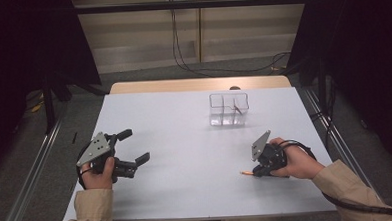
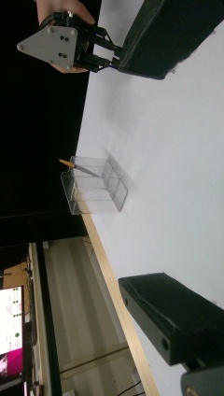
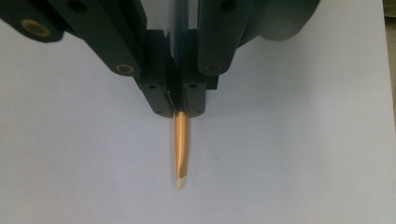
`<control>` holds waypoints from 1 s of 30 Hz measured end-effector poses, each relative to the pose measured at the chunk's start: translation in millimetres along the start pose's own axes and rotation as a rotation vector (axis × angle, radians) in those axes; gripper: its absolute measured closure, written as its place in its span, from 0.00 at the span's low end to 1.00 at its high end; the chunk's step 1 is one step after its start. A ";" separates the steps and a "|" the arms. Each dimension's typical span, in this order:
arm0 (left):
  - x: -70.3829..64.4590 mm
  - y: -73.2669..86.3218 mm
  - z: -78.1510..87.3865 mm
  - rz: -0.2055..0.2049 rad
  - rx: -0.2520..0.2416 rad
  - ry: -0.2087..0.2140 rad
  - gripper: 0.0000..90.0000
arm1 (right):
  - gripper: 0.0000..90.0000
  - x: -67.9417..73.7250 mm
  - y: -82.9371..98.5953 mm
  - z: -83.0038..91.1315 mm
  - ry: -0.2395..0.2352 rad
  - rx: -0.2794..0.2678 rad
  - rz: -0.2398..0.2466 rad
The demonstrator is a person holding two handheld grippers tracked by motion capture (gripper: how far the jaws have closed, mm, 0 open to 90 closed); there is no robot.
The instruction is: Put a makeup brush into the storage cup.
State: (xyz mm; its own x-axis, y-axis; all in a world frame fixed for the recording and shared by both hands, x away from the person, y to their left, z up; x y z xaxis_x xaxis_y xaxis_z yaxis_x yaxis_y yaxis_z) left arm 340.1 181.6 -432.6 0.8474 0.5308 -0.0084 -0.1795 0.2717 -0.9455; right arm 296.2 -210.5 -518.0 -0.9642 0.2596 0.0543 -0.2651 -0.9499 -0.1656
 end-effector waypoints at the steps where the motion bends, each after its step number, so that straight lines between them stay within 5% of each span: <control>1: 0.0 0.0 0.0 0.000 0.000 0.000 0.00 | 0.93 -0.2 -0.1 0.0 0.000 0.000 -0.002; 12: -0.3 0.3 -0.3 -0.001 0.003 -0.002 0.00 | 0.93 -1.3 1.2 0.6 -0.016 -0.026 -0.051; 30: 1.2 0.6 1.4 0.004 -0.003 -0.005 0.00 | 0.93 -17.6 -12.9 17.9 0.038 -0.278 -0.207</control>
State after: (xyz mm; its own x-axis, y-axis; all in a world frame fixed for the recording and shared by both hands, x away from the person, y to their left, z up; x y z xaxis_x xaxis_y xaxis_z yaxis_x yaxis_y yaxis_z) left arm 340.3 183.6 -432.7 0.8440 0.5363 -0.0106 -0.1816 0.2671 -0.9464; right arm 316.8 -206.0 -499.3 -0.8881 0.4527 0.0792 -0.4421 -0.7943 -0.4167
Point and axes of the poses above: each handheld gripper's, and its own axes: z roughly backward along the jaws, y roughly out of its underside, x roughly to its left, the point moved 7 cm from there along -z, roughly forward along the jaws, and after that the axes turned 10 degrees about x, right-handed, at the moved point
